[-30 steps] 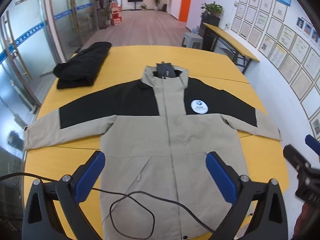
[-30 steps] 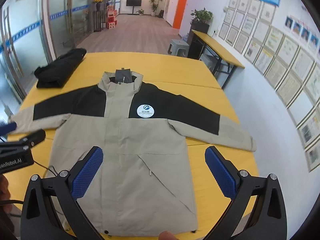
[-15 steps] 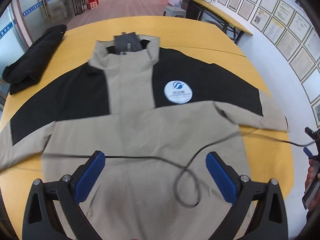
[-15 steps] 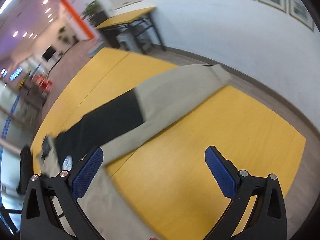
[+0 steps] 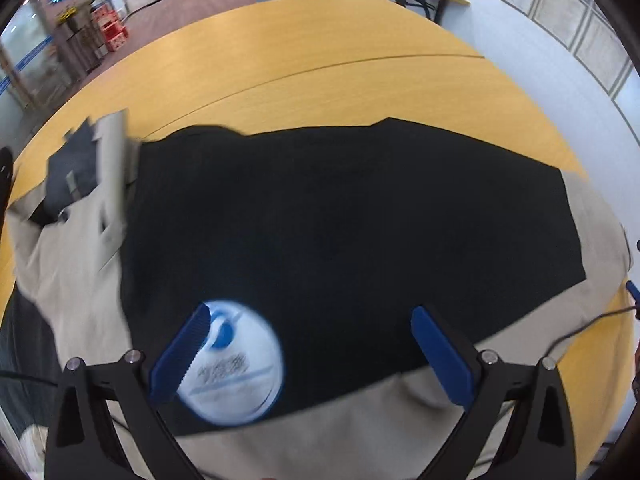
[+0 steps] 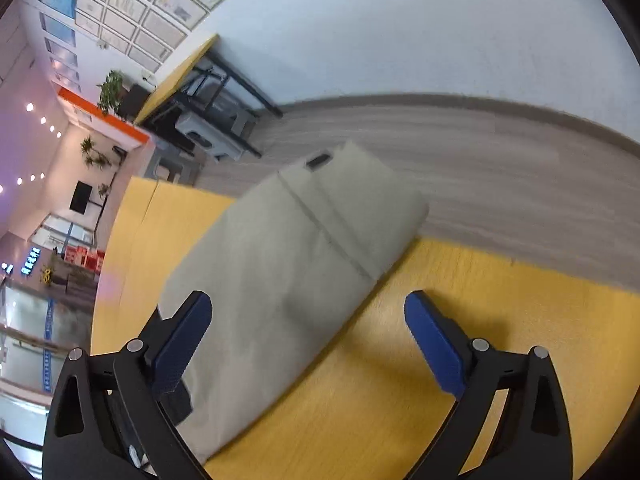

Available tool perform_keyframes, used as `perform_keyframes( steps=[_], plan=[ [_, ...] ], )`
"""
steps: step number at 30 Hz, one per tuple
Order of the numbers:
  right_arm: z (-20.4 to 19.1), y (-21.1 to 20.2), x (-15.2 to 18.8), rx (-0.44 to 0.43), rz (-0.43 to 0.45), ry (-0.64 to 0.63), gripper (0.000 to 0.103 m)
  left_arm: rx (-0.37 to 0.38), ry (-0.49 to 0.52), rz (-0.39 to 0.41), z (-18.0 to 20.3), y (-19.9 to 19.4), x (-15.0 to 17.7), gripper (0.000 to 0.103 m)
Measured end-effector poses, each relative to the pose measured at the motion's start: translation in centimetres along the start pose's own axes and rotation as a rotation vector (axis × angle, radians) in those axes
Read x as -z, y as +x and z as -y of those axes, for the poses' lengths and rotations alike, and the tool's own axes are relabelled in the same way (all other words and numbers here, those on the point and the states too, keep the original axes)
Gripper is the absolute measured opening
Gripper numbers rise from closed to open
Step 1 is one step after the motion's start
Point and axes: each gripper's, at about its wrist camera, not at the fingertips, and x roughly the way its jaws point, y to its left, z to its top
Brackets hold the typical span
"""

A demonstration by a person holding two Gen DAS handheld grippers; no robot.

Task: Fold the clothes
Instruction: 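Grasp the beige sleeve cuff with the right gripper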

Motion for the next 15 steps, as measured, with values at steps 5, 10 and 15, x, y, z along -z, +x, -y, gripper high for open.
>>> perform_keyframes(
  steps=[5, 10, 15],
  plan=[
    [0.3, 0.2, -1.5, 0.009, 0.032, -0.049, 0.099, 0.026, 0.053, 0.007, 2.5, 1.6, -0.7, 0.103],
    [-1.5, 1.3, -0.8, 0.084, 0.057, -0.164, 0.088, 0.027, 0.05, 0.003, 3.2, 3.0, -0.3, 0.103],
    [-0.9, 2.2, -0.8, 0.086, 0.052, -0.153, 0.018, 0.034, 0.034, 0.0, 2.9, 3.2, -0.4, 0.103]
  ],
)
